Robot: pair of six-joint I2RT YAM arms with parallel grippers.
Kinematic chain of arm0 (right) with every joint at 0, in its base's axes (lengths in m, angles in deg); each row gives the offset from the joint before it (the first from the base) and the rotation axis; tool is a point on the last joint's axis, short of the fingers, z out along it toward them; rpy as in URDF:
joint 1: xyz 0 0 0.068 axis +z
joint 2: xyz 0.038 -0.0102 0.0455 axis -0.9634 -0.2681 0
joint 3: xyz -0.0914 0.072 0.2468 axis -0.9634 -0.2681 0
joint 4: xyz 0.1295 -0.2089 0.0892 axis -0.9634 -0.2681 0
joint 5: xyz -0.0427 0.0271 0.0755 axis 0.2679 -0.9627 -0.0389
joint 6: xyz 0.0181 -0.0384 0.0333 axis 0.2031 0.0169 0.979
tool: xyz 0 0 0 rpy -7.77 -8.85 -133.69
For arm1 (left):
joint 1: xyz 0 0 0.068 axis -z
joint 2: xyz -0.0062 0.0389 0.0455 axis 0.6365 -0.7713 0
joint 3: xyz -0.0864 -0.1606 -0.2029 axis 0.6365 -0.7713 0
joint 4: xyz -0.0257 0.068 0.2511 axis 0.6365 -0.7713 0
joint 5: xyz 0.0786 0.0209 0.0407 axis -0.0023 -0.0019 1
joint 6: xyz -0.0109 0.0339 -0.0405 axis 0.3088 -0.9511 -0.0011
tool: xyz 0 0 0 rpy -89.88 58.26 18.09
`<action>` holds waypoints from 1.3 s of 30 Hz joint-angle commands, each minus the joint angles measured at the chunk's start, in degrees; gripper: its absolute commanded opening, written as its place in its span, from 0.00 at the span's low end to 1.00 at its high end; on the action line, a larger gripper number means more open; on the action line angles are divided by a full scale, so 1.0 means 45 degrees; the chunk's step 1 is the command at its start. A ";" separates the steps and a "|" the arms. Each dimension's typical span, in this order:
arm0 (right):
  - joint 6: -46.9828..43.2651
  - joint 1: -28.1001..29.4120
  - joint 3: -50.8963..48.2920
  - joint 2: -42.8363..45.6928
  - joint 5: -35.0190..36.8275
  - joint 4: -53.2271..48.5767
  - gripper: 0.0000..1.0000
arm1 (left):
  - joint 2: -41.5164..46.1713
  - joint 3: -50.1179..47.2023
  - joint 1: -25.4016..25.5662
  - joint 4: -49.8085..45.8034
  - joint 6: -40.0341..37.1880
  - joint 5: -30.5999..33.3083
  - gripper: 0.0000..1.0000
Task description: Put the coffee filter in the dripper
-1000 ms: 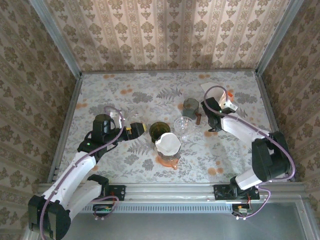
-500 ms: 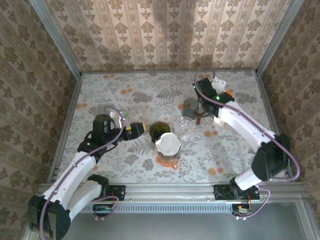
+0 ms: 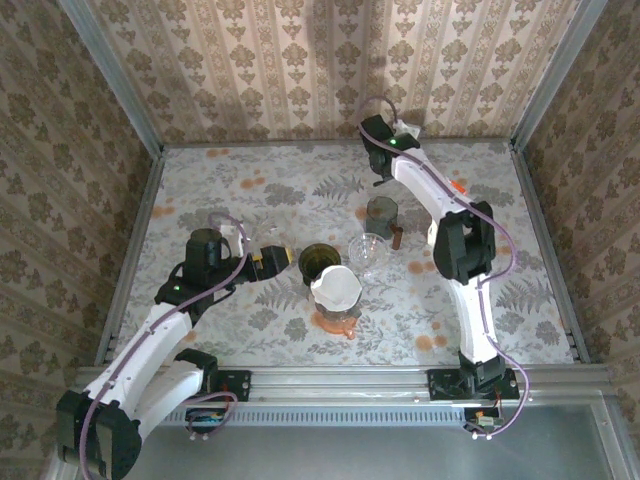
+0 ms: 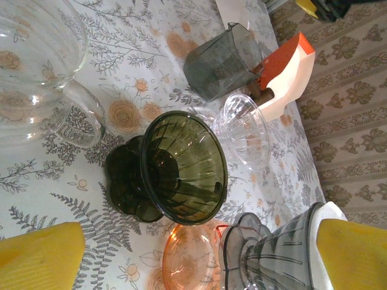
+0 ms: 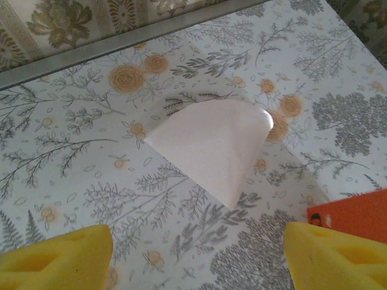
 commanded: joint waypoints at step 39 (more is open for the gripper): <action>0.2289 -0.1920 0.5452 -0.5843 -0.2938 -0.2300 0.62 | -0.0511 0.0106 -0.0102 -0.0015 -0.0261 0.0071 1.00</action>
